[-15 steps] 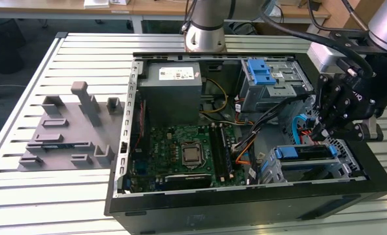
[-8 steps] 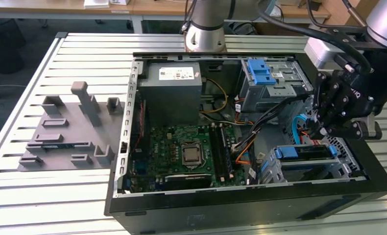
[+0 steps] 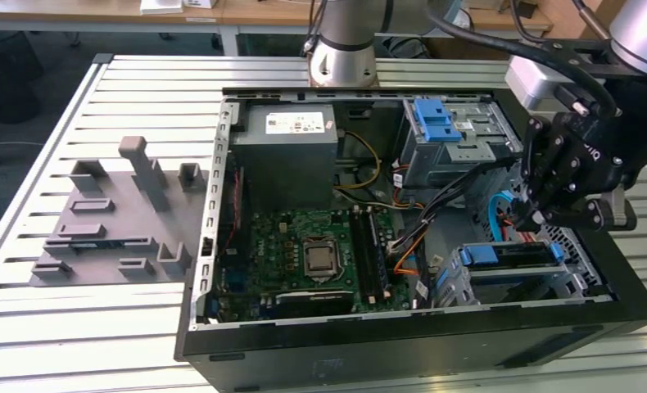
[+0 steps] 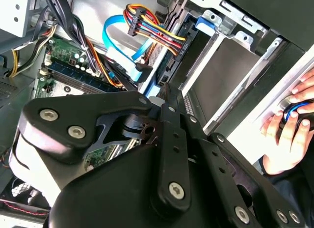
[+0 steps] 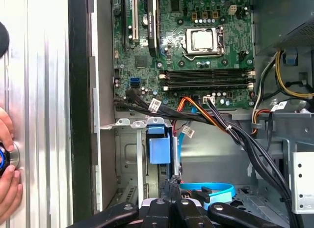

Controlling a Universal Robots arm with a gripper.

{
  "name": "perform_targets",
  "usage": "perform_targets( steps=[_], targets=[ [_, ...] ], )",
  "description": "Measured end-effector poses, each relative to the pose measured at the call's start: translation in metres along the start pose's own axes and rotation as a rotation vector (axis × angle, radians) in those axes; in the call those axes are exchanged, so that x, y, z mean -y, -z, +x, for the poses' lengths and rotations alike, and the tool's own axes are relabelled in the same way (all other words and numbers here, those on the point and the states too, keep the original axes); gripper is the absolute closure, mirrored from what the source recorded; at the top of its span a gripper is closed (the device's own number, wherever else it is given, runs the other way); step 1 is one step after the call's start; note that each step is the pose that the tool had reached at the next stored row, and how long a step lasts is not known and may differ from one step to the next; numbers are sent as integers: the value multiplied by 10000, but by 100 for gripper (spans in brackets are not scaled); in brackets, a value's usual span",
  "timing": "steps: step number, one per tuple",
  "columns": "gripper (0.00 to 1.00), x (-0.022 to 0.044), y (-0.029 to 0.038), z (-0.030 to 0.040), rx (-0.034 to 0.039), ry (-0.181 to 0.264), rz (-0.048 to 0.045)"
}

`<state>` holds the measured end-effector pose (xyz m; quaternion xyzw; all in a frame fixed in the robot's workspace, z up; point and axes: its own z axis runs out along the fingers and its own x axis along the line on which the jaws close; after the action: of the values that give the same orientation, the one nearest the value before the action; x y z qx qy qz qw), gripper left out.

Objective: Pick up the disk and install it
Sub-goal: 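Insert the second disk wire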

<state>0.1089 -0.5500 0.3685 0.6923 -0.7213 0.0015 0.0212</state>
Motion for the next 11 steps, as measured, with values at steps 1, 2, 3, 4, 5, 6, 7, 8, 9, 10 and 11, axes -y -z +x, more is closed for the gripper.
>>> perform_targets(
  steps=[1, 2, 3, 4, 5, 6, 7, 8, 9, 10, 11],
  targets=[
    [89, -1, 6, -6, 1, -1, -1],
    [89, -1, 11, -13, 1, 0, 0],
    [89, -2, 15, -20, -2, -1, 0],
    [89, -2, 17, -29, -1, -1, 0],
    [89, -3, 19, -39, -1, -1, 0],
    [89, -3, 21, -51, -1, -1, 0],
    [89, -4, 23, -61, -1, -1, 0],
    [89, -4, 25, -69, -1, 0, 0],
    [89, -4, 29, -77, -1, -1, 0],
    [89, -5, 36, -82, -2, -1, 0],
    [89, -5, 45, -87, -3, 0, 0]
  ],
)
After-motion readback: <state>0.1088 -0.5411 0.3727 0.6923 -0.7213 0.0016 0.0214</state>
